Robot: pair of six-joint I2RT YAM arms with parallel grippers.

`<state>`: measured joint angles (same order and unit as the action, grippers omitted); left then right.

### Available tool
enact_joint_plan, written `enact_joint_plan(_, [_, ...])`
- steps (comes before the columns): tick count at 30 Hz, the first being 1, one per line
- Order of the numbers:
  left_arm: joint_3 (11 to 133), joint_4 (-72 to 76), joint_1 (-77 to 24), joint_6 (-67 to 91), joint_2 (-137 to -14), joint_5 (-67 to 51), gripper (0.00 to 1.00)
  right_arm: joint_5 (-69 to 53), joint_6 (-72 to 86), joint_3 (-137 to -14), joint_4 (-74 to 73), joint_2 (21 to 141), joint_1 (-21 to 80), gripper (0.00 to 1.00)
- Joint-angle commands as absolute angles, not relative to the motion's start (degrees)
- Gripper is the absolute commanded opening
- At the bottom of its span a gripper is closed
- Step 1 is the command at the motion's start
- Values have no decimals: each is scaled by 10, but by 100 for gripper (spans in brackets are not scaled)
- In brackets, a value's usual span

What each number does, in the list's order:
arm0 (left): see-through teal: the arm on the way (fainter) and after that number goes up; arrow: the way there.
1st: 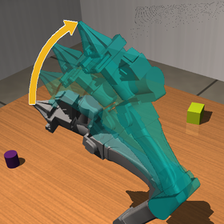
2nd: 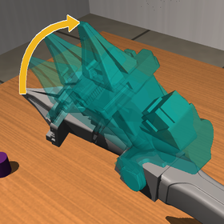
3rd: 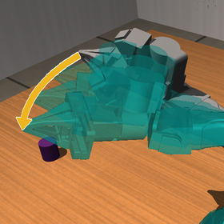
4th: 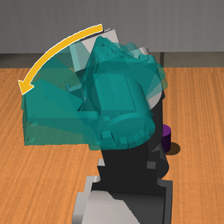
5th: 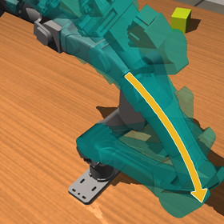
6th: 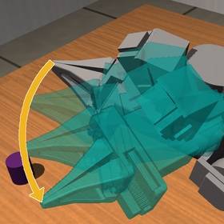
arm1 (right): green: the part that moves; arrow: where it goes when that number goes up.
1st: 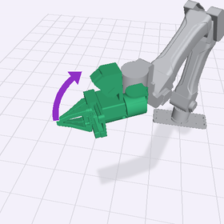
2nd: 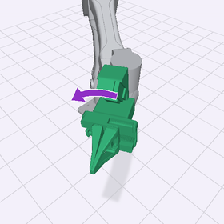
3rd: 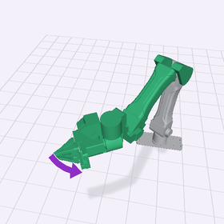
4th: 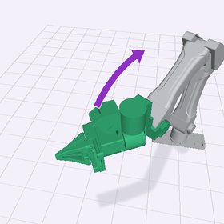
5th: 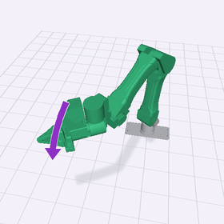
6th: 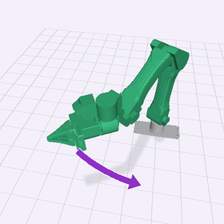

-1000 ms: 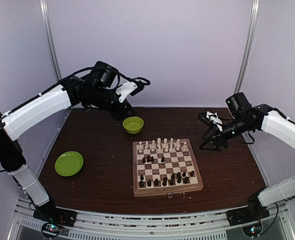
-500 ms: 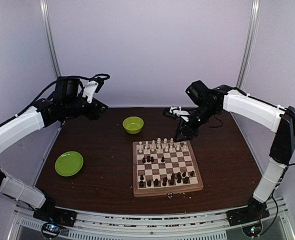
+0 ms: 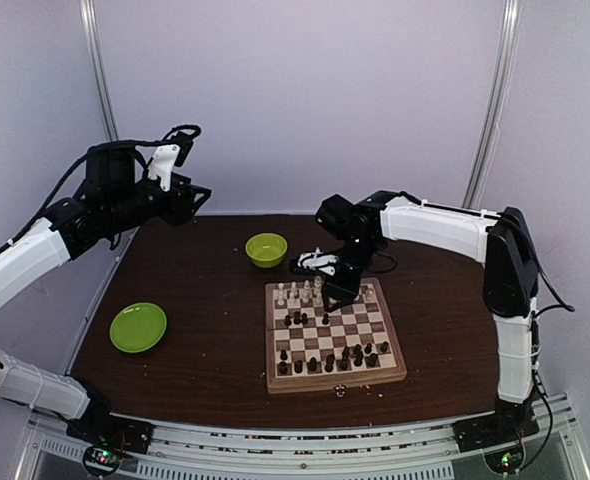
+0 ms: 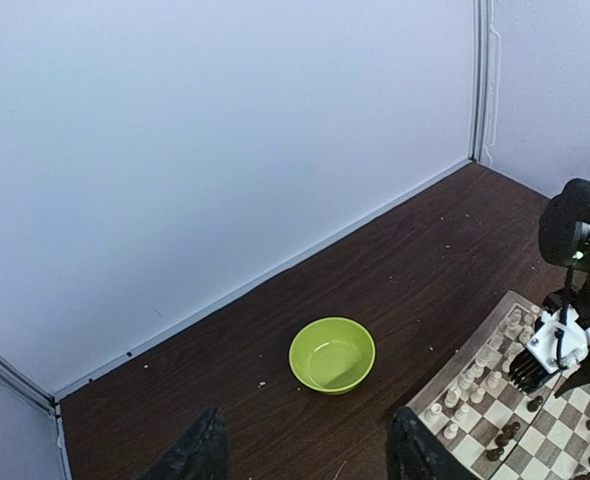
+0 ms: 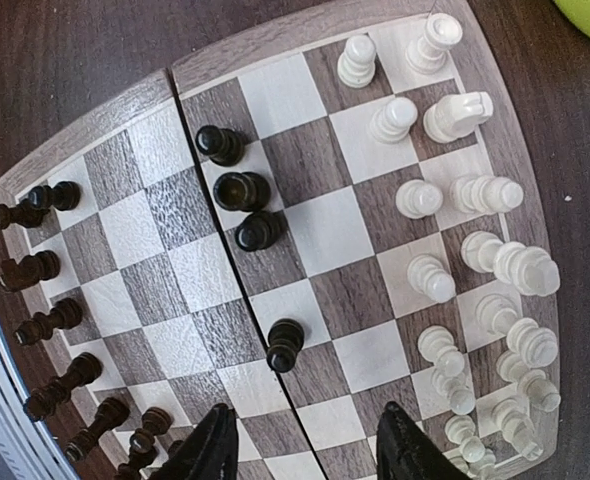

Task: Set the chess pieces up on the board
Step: Pick up the pawn from the chessboard.

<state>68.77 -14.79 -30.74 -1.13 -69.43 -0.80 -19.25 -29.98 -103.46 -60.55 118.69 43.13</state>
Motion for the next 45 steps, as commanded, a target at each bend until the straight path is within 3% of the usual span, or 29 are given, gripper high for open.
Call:
enact_joint_plan(1, [690,-124,-308,-4,-699,-29,55,-154,-293,-1059,-623,1204,444,48])
enact_joint_plan(16, [693,-127,-308,-1,-708,-44,56,-168,-284,-1069,-628,1249,455,47])
enact_joint_plan(30, [693,-129,-308,-2,-718,-50,56,-164,-277,-1068,-629,1250,462,16])
enact_joint_plan(45, [697,-133,-308,2,-723,-62,56,-166,-291,-973,-612,1140,508,10])
